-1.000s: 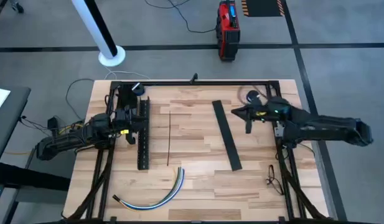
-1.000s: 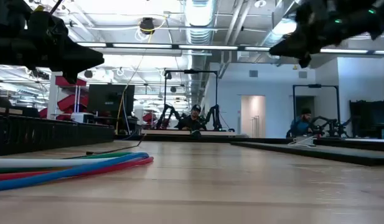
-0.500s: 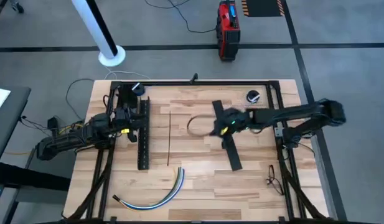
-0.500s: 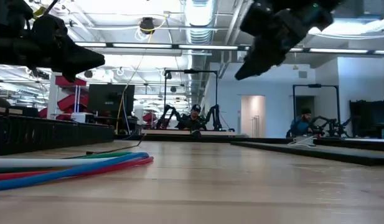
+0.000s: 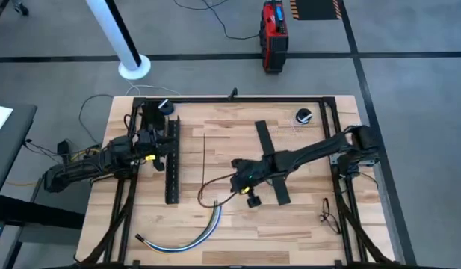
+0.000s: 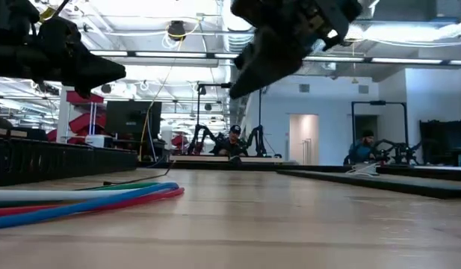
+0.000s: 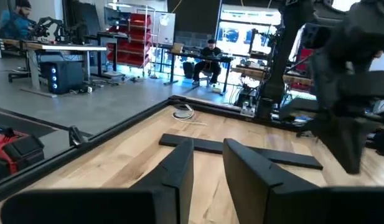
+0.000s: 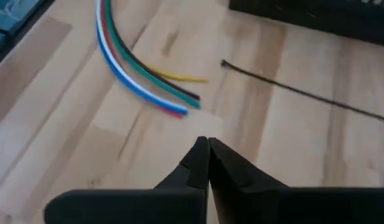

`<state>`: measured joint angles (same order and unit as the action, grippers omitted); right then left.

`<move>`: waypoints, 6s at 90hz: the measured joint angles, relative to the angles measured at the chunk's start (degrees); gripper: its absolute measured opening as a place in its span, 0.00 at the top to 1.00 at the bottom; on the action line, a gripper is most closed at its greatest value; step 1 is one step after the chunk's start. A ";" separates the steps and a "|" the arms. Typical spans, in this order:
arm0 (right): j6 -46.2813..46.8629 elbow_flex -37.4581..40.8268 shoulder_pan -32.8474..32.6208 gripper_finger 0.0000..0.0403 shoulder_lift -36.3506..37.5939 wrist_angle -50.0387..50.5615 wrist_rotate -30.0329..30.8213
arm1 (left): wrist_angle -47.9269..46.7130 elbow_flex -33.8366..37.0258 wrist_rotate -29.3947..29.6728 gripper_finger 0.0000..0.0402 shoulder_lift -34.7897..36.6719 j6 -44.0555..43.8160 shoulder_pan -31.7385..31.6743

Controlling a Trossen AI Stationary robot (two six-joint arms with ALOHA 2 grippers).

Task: Ziptie cables
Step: Wrap the black zip tie on the cable

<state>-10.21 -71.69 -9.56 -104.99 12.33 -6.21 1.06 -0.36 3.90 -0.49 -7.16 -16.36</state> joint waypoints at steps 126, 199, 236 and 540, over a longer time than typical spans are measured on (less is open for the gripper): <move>-11.85 -44.43 -10.91 0.44 -36.87 17.90 4.63 | -0.08 -0.01 -0.09 0.80 -5.05 1.79 -0.01; -6.52 -44.53 -8.22 1.00 -37.15 26.07 -3.94 | -0.09 -0.02 -0.22 0.80 -5.05 0.66 0.00; -3.09 -44.17 -8.92 1.00 -32.87 47.38 0.46 | -0.11 -0.02 -0.70 0.80 -5.03 -0.21 -0.02; -0.36 -44.51 11.39 1.00 -37.59 18.30 4.17 | 1.77 -1.52 0.73 0.80 -5.14 -6.53 4.28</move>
<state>-10.57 -116.20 1.83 -142.59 30.63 -2.04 2.83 -1.88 4.63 -5.63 -13.69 -12.08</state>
